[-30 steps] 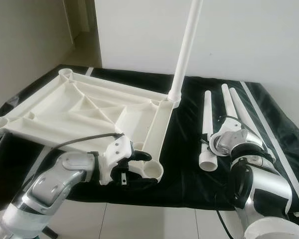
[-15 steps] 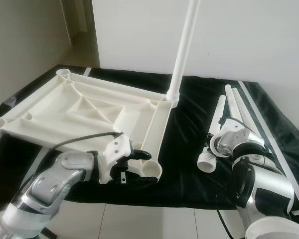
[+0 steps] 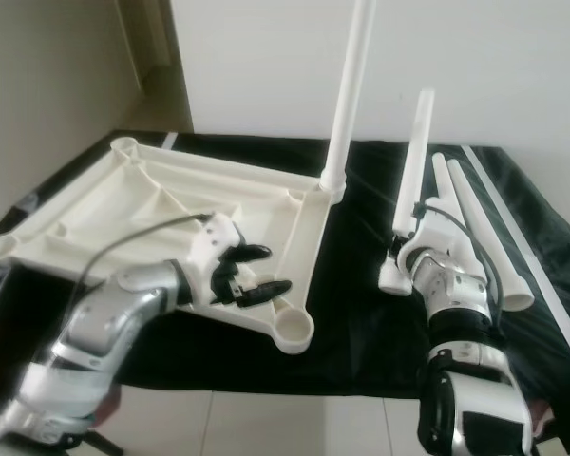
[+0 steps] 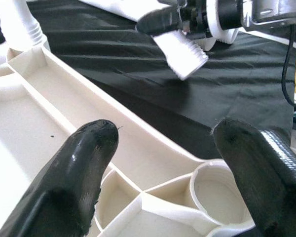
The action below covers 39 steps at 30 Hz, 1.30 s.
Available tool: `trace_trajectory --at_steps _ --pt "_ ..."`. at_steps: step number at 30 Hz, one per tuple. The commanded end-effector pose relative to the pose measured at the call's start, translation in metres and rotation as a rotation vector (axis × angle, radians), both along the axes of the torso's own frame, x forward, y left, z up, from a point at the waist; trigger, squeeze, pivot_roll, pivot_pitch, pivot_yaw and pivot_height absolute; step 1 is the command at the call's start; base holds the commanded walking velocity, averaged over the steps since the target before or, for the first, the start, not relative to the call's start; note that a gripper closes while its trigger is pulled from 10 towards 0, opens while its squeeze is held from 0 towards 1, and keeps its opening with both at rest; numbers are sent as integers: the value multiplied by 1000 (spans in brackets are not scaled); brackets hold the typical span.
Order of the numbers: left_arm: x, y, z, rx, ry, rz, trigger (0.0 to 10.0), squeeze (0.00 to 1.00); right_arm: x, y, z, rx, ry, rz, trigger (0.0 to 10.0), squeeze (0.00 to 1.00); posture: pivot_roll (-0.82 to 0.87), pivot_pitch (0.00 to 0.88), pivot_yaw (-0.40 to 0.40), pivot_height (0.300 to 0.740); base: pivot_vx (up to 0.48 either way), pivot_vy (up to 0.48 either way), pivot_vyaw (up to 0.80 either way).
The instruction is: Building children table
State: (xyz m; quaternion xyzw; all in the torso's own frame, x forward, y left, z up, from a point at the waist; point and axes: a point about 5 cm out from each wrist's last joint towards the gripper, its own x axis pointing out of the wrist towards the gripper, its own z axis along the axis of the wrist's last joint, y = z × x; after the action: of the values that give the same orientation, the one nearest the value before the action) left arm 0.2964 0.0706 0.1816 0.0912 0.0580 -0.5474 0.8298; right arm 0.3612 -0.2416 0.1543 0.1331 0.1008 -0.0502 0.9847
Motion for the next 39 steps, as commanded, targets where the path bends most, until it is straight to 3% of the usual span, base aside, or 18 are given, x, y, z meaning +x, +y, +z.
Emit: trace_trajectory --at_steps 1,4,5,7,10,13,15,20,24,30,32,36,39 --pt "5 -1 5 -21 -2 41 10000 0 -4 2 10 50 -89 -2 10000 0 1 0 -2 740 0 0 0" --pt "10 1 9 -42 2 65 10000 0 -8 -1 14 57 -133 -33 10000 0 1 0 0 740 0 0 0" --pt "15 2 12 -60 -3 91 10000 0 -14 -2 19 24 -193 -32 10000 0 3 0 3 740 0 0 0" --pt "15 2 12 -60 -3 91 10000 0 -14 -2 19 24 -193 -32 10000 0 3 0 3 740 0 0 0" --pt "25 1 20 -98 -14 132 10000 0 -24 0 25 -31 -280 -11 10000 0 10 0 -2 740 0 0 0" --pt "39 2 29 -134 -24 206 10000 0 -34 7 34 -38 -387 14 10000 0 17 0 -9 740 0 0 0" --pt "39 2 29 -134 -24 206 10000 0 -34 7 34 -38 -387 14 10000 0 17 0 -9 740 0 0 0" --pt "60 5 35 -149 -33 340 10000 0 -44 24 47 -35 -489 108 10000 0 13 0 -10 740 0 0 0" --pt "66 1 44 -189 -8 382 10000 0 -48 32 50 -67 -515 153 10000 0 16 0 -15 740 0 0 0" --pt "65 -5 40 -197 33 336 10000 0 -57 50 49 -82 -542 275 10000 0 4 2 -13 740 0 0 0" --pt "69 -11 37 -165 44 345 10000 0 -64 65 45 -119 -537 407 10000 0 -17 6 -5 740 0 0 0" --pt "73 -15 34 -143 54 354 10000 0 -66 70 45 -137 -534 444 10000 0 -28 14 1 740 0 0 0" --pt "73 -23 37 -198 101 329 10000 0 -66 72 44 -161 -523 466 10000 0 -45 15 5 740 0 0 0"
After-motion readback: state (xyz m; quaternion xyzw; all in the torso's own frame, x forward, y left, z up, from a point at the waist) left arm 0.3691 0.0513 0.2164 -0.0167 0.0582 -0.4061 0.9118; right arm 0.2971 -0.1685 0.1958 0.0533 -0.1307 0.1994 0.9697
